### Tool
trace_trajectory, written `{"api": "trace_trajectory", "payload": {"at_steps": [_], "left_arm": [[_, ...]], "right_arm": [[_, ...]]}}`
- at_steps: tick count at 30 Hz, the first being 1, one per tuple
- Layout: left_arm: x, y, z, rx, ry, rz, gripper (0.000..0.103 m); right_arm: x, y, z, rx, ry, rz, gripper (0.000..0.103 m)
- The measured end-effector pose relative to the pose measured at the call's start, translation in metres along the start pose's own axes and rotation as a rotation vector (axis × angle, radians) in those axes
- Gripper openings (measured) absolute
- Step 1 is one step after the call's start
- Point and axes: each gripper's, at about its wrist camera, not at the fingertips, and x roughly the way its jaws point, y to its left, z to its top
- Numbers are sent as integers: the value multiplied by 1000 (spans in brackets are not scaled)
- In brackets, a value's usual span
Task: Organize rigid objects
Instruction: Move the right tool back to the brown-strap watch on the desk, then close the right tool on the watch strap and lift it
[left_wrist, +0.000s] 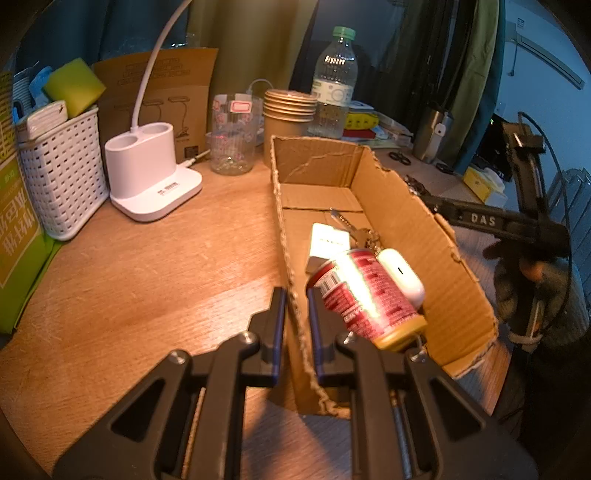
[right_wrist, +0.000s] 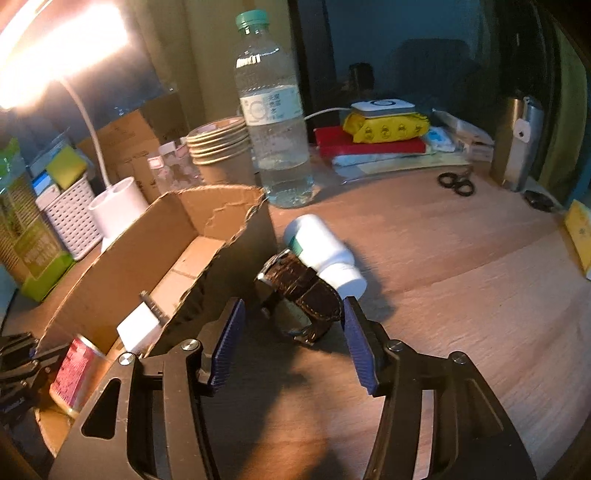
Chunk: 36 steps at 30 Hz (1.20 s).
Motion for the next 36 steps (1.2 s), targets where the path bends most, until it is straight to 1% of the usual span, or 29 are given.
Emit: {"api": "trace_trajectory", "payload": {"at_steps": [3, 6, 11, 14, 18, 26, 36], "left_arm": [[0, 0, 0, 0, 0, 0, 14], [0, 0, 0, 0, 0, 0, 14], [0, 0, 0, 0, 0, 0, 14], [0, 0, 0, 0, 0, 0, 14], [0, 0, 0, 0, 0, 0, 14], [0, 0, 0, 0, 0, 0, 14], [0, 0, 0, 0, 0, 0, 14]], "right_arm": [[-1, 11, -8, -33, 27, 14, 57], [-3, 21, -16, -71, 43, -1, 57], [-1, 18, -15, -82, 47, -64, 57], [9, 13, -12, -82, 61, -58, 57], [27, 9, -9, -105, 93, -81, 57], [45, 2, 0, -126, 122, -80, 57], [51, 0, 4, -118, 131, -55, 57]]}}
